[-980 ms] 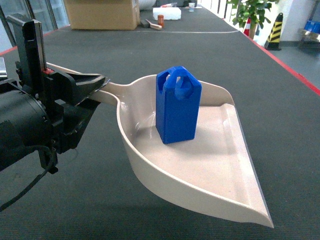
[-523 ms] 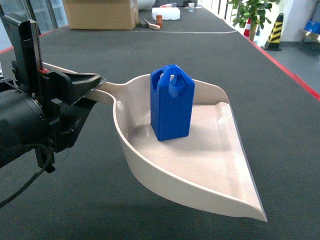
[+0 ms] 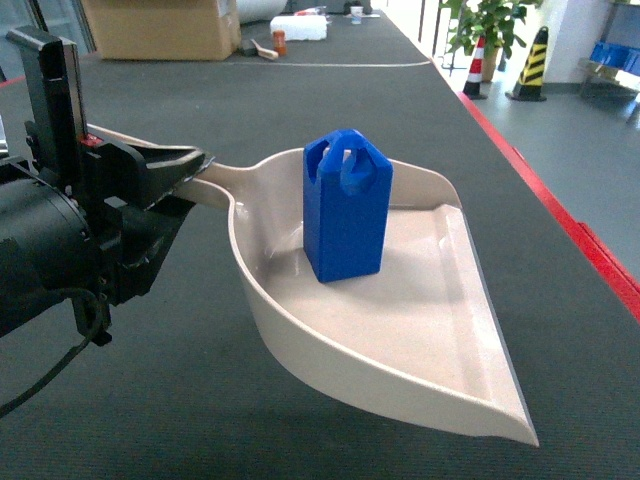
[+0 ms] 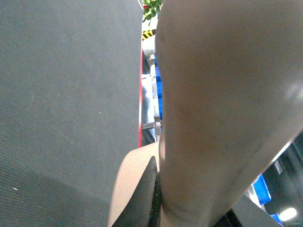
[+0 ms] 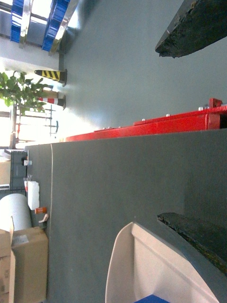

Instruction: Place part in tray to right shelf

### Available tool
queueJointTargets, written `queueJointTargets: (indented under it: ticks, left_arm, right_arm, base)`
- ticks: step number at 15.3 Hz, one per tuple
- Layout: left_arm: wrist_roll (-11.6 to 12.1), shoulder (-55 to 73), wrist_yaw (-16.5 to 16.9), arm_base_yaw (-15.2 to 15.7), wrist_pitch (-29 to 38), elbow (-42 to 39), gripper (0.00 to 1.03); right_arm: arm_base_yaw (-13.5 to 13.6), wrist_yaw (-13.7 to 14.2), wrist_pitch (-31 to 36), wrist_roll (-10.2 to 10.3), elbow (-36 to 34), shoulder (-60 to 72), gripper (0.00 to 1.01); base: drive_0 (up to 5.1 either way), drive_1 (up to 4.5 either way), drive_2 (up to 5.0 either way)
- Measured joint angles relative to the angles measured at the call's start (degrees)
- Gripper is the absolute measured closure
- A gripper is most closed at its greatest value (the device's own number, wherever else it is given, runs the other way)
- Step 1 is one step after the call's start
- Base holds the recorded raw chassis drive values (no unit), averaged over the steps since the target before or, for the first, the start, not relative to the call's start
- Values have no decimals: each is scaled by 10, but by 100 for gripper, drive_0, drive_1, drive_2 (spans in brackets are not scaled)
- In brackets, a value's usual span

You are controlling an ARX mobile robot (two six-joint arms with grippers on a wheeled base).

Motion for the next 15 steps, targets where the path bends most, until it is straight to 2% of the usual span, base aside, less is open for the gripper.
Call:
queueJointTargets:
  ticks: [3, 15]
  left_arm:
    - [0, 0, 1, 0, 0, 0, 86]
    - [0, 0, 1, 0, -1, 0, 86]
  right_arm:
    - [0, 0, 1, 0, 0, 0, 3]
    - [0, 0, -1, 0, 0, 1, 3]
  base:
    - [0, 0, 0]
    - [503, -243, -243]
